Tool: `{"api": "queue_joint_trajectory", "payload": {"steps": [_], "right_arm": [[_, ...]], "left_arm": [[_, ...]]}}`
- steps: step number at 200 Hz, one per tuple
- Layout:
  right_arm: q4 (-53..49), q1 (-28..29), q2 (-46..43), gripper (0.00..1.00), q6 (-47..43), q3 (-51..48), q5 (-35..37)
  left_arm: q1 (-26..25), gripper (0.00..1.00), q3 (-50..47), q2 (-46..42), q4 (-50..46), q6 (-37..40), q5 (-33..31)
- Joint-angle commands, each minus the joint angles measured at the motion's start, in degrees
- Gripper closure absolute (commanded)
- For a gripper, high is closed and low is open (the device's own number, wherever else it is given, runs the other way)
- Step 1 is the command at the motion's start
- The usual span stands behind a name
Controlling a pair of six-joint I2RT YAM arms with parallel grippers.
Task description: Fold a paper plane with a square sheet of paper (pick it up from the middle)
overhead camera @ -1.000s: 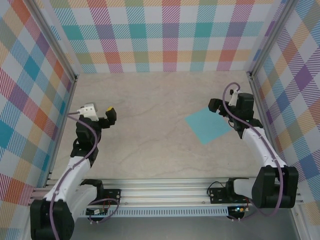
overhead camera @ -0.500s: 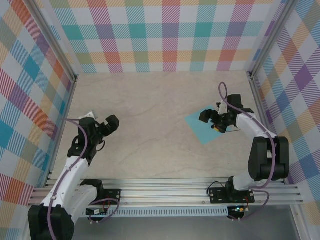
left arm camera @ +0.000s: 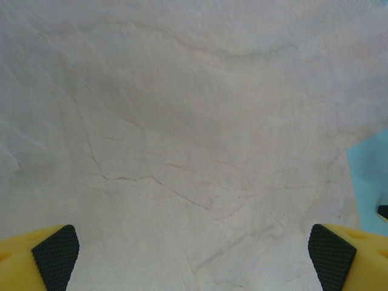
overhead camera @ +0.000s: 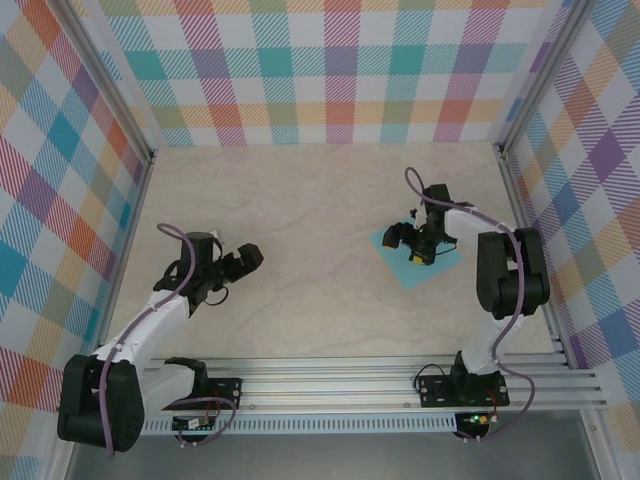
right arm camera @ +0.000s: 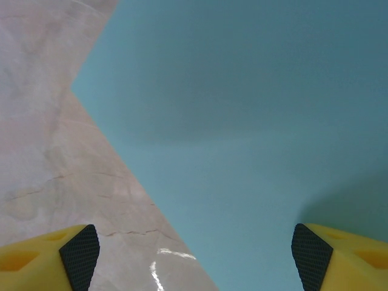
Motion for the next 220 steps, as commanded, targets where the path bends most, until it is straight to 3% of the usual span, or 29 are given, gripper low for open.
{"api": "queue_joint_trajectory", "payload": {"steps": [1, 51, 93, 137, 176, 220], "right_arm": [[-1.16, 0.94, 0.32, 0.15, 2.91, -0.99, 2.67], [0.82, 3.53, -0.28, 0.16, 7.89, -5.74, 1.88], [2.99, 9.75, -1.76, 0.16, 13.80, -7.66, 2.04], [2.94, 14.86, -3.59, 0.16, 15.18, -3.84, 1.57], [-6.05, 12.62, -5.97, 0.14, 7.69, 2.95, 14.39], [-6.84, 6.24, -3.49, 0.14, 4.29, 4.70, 14.45]], "left_arm": [[-1.70, 0.00, 2.24, 0.46, -0.88, 0.61, -0.28], [-4.05, 0.00, 2.81, 2.74, 0.05, 0.37, -0.85], [-6.42, 0.00, 3.59, 3.96, 0.83, 0.04, -1.65], [-9.98, 0.00, 4.15, 6.23, 3.19, -1.29, -2.16], [-15.28, 0.00, 5.52, 9.61, 5.06, -2.40, -4.14], [-21.28, 0.00, 8.21, 13.99, 7.15, -3.87, -6.71]]}}
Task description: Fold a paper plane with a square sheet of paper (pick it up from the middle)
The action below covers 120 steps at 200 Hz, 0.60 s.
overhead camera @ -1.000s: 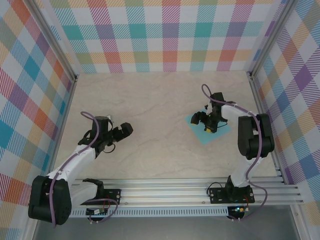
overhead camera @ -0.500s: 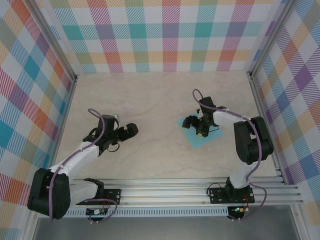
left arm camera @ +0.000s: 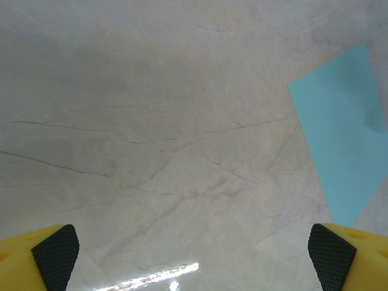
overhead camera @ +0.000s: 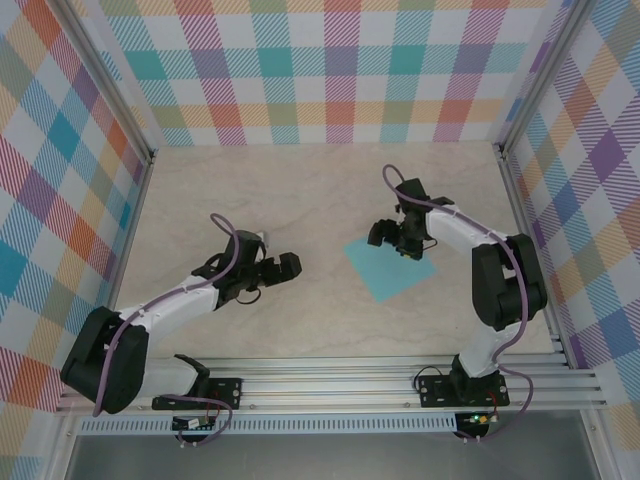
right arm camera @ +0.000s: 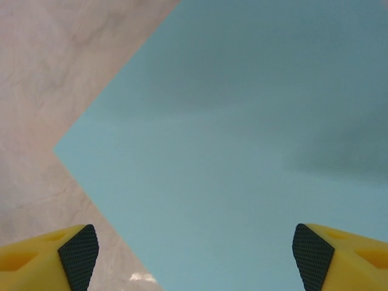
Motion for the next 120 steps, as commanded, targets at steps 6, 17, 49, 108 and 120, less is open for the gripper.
{"api": "queue_joint_trajectory", "payload": {"steps": [6, 17, 49, 108, 120], "right_arm": [[-3.61, -2.73, 0.59, 0.13, -3.27, 0.92, 1.92], [-3.84, -2.86, 1.36, 0.14, -3.39, 0.86, 0.82], [-1.52, -2.82, 1.52, 0.14, -1.25, -3.30, -1.67], [3.07, -2.57, -1.14, 0.15, 4.80, -12.53, -6.67], [4.33, -1.82, -2.30, 0.15, 6.28, -14.44, -7.79]], "left_arm": [[-3.45, 0.00, 3.64, 2.13, 2.10, -1.27, -2.71], [-4.30, 0.00, 4.11, 2.77, 2.20, -1.49, -3.37], [-5.04, 0.00, 4.57, 4.08, 2.51, -1.53, -3.97], [-5.13, 0.00, 4.89, 4.65, 3.64, -1.83, -3.87], [-5.13, 0.00, 4.88, 4.83, 3.96, -1.93, -4.04]]}}
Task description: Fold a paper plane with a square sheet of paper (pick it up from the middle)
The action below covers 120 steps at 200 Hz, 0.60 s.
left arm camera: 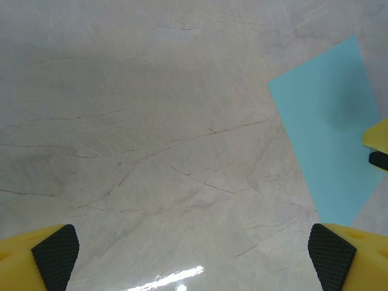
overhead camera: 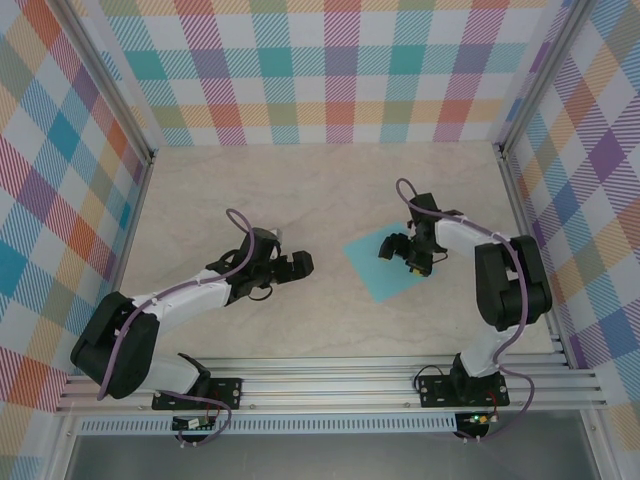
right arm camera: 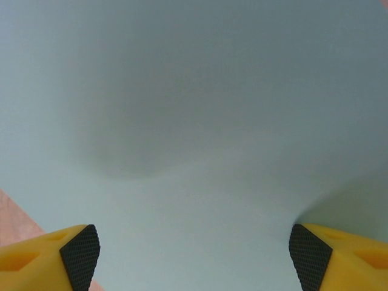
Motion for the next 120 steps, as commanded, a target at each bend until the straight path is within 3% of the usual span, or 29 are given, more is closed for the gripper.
{"api": "queue_joint_trajectory", "payload": {"steps": [1, 34, 63, 90, 120], "right_arm": [[0.92, 1.25, -0.96, 0.15, 4.61, -4.82, -4.31], [2.43, 5.79, -4.12, 0.16, 9.12, -7.67, -4.90], [-0.07, 9.07, -7.04, 0.16, 9.65, -6.23, -1.13], [-7.43, 11.28, -8.51, 0.13, 0.53, 0.56, 7.66], [-14.33, 11.23, -3.63, 0.08, -11.30, 8.21, 13.13]], "left_arm": [[-0.91, 0.00, 1.63, 0.48, 2.00, -0.65, -0.96], [-0.91, 0.00, 1.73, 1.44, 2.30, -1.06, -1.00], [-0.91, 0.00, 1.91, 1.84, 2.18, -1.12, -0.80], [-0.91, 0.00, 1.99, 1.47, 2.18, -0.62, -1.12], [-0.91, 0.00, 1.29, 0.99, 4.04, -0.52, -1.85]]}}
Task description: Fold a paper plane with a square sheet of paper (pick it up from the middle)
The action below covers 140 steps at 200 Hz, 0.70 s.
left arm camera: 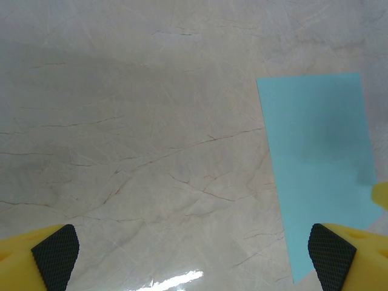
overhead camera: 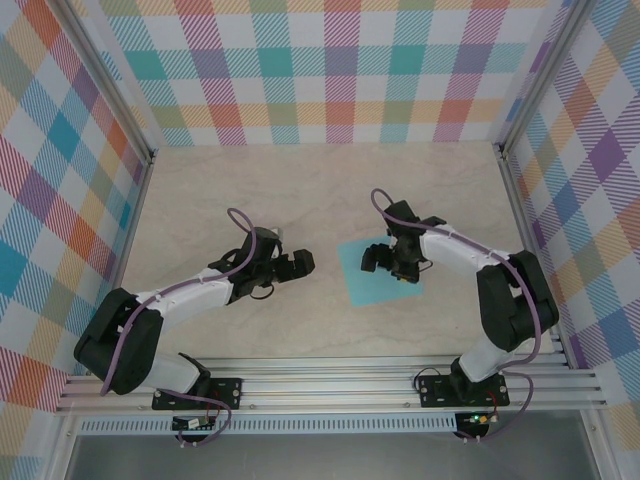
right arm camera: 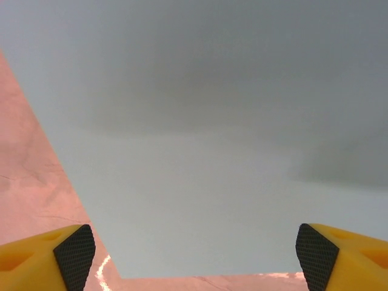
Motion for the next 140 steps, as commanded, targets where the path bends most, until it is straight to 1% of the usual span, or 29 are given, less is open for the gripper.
{"api": "queue_joint_trajectory", "payload": {"steps": [1, 18, 21, 23, 28, 68, 140], "right_arm": [[-8.09, 0.09, 2.68, 0.08, -11.56, 6.27, 6.58], [-10.13, 0.18, 6.18, 0.06, -15.78, 9.43, 5.25], [-10.43, 0.13, 6.64, 0.05, -16.18, 9.79, 5.19], [-10.51, 0.13, 6.96, 0.02, -16.37, 10.14, 5.11], [-10.72, 0.12, 7.59, 0.00, -16.88, 10.72, 4.76], [-11.70, 0.12, 11.95, 0.00, -18.19, 13.70, 2.54], [-14.14, 1.42, 16.72, 0.00, -17.62, 18.25, 5.10]], "left_arm": [[-0.91, 0.00, 1.03, -0.43, 2.75, -0.04, -1.32], [-0.91, 0.00, 0.60, -0.21, 4.47, -0.66, -0.98], [-0.87, 0.00, 0.54, -0.18, 4.77, -0.86, -0.93], [-0.90, 0.00, 0.51, -0.07, 5.00, -0.94, -0.86], [-0.91, 0.00, 0.38, 0.04, 5.46, -1.37, -0.76], [-1.41, 0.00, 1.95, 2.37, 5.63, -2.54, 1.93], [-2.48, 0.00, 3.68, 4.85, 5.30, -2.72, 1.97]]}}
